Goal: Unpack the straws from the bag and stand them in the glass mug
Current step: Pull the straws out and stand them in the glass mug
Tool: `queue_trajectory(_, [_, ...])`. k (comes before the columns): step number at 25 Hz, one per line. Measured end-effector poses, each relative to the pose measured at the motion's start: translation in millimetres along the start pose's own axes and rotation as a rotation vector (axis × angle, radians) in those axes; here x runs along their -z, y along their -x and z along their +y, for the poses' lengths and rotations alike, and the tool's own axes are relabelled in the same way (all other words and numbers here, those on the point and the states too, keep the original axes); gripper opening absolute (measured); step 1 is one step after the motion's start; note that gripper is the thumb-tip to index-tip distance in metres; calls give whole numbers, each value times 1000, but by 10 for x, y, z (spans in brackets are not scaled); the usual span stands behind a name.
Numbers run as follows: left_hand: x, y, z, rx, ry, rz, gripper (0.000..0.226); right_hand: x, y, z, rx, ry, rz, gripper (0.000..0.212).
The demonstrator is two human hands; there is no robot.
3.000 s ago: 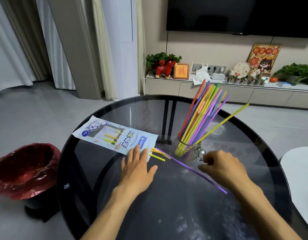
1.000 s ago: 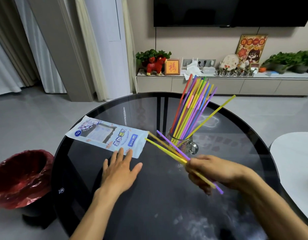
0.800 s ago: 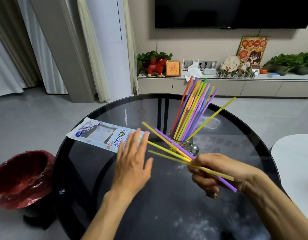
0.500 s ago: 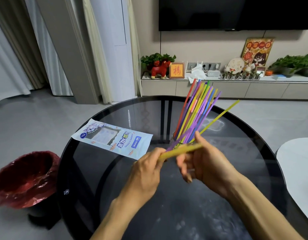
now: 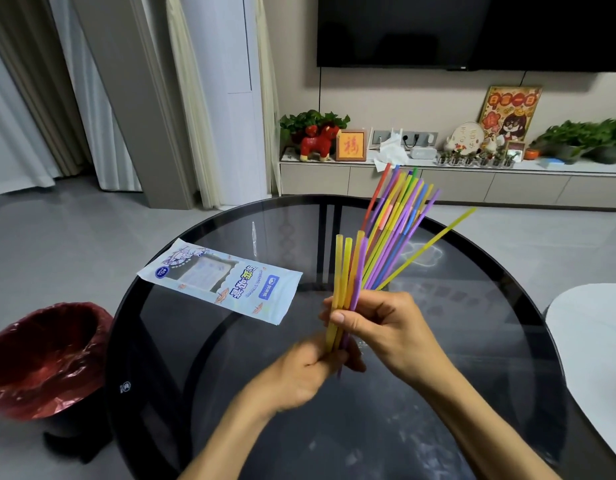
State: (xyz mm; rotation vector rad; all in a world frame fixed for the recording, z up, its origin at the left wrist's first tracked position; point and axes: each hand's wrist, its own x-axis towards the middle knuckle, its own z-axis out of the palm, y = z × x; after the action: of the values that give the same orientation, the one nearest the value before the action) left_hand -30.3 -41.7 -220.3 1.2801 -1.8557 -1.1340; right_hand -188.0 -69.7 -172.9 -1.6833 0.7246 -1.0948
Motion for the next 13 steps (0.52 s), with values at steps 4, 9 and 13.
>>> queue_trajectory(4, [-7,-22,-21,49,-80,-42,22,85,-37,112,-55,68,-95,12])
queue_trajectory(9, [-8,-29,-9,74,-104,179,13,244,-160,75,-72,-19,215,10])
queue_trajectory(13, [79,-33,-24,74,54,449,14,776,-510,-57,-78,-249,610,8])
